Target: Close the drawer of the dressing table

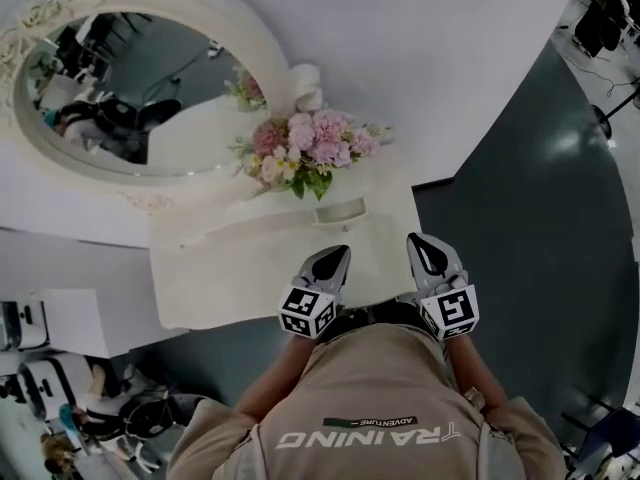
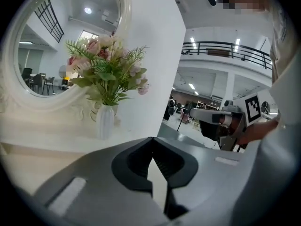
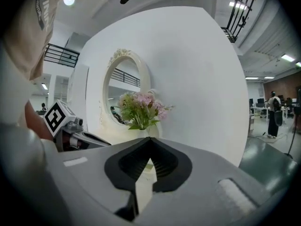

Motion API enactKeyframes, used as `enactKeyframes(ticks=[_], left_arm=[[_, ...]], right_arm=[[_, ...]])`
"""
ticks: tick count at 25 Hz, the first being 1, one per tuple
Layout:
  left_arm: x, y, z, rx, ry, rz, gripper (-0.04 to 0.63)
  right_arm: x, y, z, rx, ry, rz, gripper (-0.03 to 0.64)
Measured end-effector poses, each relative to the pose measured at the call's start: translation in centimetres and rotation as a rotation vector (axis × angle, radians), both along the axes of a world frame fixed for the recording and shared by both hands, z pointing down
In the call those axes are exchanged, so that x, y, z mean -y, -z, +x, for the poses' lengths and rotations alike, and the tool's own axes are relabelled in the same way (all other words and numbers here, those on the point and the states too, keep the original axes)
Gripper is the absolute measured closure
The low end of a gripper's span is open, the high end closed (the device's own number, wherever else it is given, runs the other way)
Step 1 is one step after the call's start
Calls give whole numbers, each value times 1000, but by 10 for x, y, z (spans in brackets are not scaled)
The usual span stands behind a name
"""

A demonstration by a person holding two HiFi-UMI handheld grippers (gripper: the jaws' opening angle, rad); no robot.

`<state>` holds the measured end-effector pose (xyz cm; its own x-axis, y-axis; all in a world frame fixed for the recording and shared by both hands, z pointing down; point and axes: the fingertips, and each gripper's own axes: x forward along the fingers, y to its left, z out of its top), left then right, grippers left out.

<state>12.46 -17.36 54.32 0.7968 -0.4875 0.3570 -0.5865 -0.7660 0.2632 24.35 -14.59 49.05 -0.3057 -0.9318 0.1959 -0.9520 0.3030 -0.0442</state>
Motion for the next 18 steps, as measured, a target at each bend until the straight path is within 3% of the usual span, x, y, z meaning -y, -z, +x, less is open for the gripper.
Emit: enactKeyframes(ticks=[8, 13, 18], left_arm=[[14, -25, -12, 72, 138, -48, 577], [18, -41, -12, 94, 145, -68, 577], [16, -40, -6, 70, 109, -78, 577]], right_arm=[[28, -14, -9, 42, 143, -30, 615], [38, -19, -13, 22, 181, -35, 615], [37, -16, -12, -5, 156, -48, 615]])
